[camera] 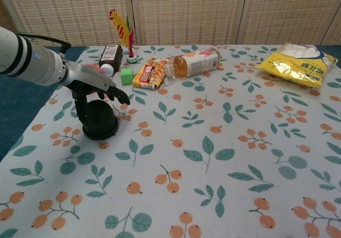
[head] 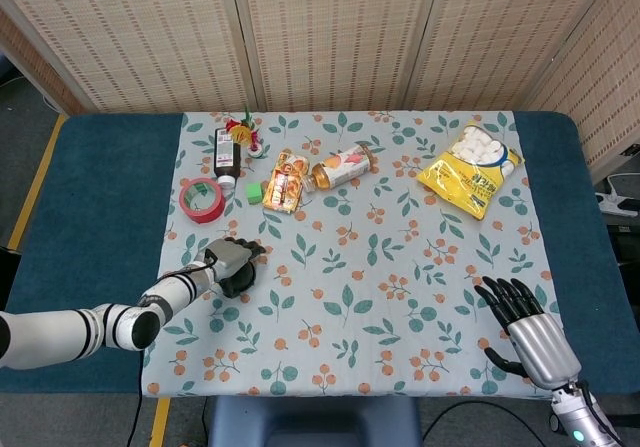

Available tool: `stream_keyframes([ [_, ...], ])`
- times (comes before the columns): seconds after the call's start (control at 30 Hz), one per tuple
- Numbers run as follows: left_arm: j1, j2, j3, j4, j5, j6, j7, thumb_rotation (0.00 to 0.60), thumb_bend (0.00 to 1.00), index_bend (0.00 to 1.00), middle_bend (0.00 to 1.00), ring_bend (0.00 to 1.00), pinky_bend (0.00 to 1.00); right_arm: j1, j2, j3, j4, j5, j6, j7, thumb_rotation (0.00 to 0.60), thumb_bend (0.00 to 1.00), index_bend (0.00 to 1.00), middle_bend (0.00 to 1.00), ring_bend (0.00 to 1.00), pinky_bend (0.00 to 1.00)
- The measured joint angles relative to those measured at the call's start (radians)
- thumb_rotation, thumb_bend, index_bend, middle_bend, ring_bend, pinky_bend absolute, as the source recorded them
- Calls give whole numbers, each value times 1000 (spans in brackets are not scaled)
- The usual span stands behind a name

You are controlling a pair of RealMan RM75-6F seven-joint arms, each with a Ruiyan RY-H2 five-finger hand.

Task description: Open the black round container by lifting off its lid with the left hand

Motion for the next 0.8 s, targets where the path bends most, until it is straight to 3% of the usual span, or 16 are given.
stream_keyframes([
  [0.4,-114,-53,131,12,-110,35,27,600,315,3,0,0,188,0,-3,0,1,2,-3,-7,600,122,0,0,0,0],
  [0.5,-132,-66,159,18,-130,39,34,600,317,57,11,0,221,0,-2,1,0,4,-1,-4,600,122,0,0,0,0],
  [0.8,-151,-98,206,-1,-140,152,82,600,323,288,273,161,372,2,2,-2,-1,2,-4,2,600,122,0,0,0,0],
])
